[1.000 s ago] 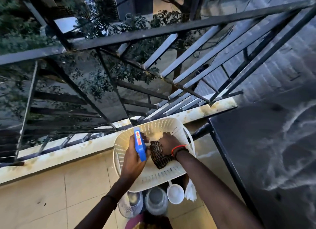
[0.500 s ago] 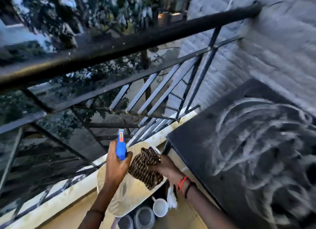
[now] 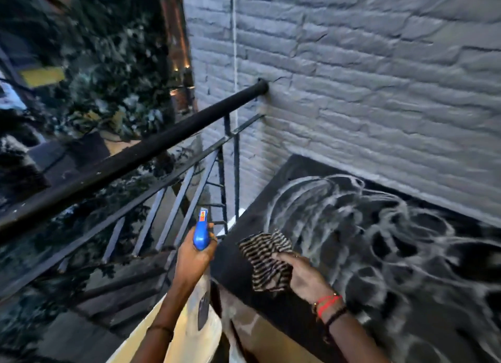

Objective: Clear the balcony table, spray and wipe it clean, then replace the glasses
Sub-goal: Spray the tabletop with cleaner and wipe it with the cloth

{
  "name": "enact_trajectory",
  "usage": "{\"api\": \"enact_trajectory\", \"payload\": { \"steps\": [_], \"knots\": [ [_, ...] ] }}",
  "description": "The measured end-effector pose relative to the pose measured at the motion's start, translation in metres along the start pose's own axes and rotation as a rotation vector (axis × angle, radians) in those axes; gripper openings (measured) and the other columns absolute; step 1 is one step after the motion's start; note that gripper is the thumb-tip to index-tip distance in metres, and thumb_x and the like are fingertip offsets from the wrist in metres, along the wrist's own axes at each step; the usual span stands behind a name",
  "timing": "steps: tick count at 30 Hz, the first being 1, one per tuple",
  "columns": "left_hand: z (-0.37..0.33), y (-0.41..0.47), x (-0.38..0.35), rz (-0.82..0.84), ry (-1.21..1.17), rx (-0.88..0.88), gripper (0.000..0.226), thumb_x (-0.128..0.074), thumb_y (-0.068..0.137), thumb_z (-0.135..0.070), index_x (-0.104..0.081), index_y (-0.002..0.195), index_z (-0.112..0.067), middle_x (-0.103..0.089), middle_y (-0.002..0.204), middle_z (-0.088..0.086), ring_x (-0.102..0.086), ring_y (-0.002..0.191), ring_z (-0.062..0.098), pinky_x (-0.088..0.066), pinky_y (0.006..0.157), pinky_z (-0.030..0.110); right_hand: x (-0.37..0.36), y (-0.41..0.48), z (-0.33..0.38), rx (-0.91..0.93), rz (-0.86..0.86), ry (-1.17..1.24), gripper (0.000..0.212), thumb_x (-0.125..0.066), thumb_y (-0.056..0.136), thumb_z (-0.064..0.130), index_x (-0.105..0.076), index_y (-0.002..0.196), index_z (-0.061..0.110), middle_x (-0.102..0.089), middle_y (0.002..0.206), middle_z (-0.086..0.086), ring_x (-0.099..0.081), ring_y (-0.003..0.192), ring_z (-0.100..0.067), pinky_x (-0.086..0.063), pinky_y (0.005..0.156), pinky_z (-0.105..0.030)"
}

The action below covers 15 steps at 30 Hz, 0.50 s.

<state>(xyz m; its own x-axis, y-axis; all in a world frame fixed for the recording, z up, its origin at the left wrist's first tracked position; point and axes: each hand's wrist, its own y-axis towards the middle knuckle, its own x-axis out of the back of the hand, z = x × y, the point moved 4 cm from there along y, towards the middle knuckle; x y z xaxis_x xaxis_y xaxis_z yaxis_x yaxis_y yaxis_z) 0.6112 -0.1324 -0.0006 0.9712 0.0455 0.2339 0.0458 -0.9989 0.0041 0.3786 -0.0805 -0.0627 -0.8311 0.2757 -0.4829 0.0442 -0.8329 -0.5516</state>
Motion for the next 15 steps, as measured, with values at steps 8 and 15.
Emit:
{"api": "enact_trajectory", "payload": {
  "steps": [8,15],
  "knots": [
    [-0.031,0.035,-0.115,0.265,0.046,0.097,0.031,-0.077,0.078,-0.032,-0.061,0.088,-0.008,-0.057,0.06,0.005,-0.049,0.042,0.018,-0.046,0.044,0.024,0.106,-0.017,0.078,0.132,-0.197,0.221,0.037,-0.055,0.087,0.005,-0.054,0.122,-0.004,-0.071,0.099,-0.016,-0.071,0.081,-0.025,-0.059,0.074,-0.035],
    [-0.062,0.071,-0.206,0.337,0.084,0.165,0.029,-0.076,0.08,-0.03,-0.055,0.065,-0.015,-0.05,0.048,0.0,-0.045,0.037,0.008,-0.044,0.038,0.019,0.177,-0.01,0.143,0.146,-0.285,0.243,0.018,-0.053,0.09,0.006,-0.063,0.103,-0.001,-0.074,0.081,-0.014,-0.071,0.071,-0.025,-0.06,0.061,-0.033]
  ]
}}
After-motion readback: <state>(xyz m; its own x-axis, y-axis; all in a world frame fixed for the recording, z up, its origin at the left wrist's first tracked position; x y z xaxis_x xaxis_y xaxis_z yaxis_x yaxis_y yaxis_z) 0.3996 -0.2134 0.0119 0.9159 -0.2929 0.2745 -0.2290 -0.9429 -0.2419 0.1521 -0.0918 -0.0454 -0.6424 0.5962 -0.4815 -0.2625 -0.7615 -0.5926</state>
